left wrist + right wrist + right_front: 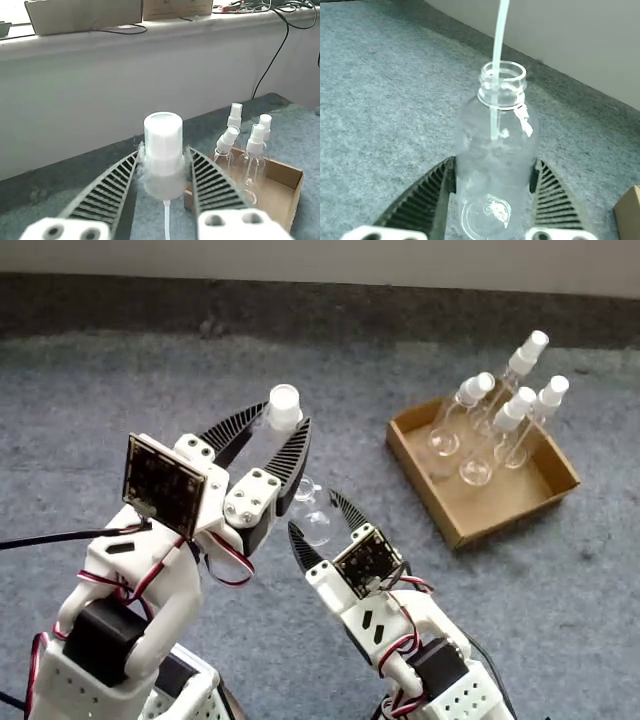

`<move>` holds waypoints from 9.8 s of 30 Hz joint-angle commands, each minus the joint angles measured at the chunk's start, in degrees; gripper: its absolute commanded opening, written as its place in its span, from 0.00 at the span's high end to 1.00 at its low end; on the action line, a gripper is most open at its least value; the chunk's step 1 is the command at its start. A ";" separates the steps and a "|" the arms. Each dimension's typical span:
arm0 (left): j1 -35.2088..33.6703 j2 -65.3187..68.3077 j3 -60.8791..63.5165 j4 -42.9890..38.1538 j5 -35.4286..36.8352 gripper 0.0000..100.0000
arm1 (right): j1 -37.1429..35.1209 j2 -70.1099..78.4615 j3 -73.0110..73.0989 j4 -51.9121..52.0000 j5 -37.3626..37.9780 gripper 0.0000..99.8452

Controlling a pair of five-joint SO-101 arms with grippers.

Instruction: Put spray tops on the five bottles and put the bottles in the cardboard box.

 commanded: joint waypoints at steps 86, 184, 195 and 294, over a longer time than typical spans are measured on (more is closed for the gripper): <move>5.41 -13.93 36.70 -6.59 2.29 0.99 | -0.48 -1.36 2.77 4.88 -10.29 0.87; -30.20 -34.24 51.47 23.91 -2.64 0.99 | 46.37 33.27 -28.35 -9.45 4.22 0.87; -30.11 -34.24 51.47 23.91 -2.64 0.99 | 55.52 38.81 -28.18 -15.69 -3.78 0.87; -29.93 -34.15 52.18 23.91 -2.73 0.99 | 62.99 95.34 -27.82 -65.80 -6.95 0.66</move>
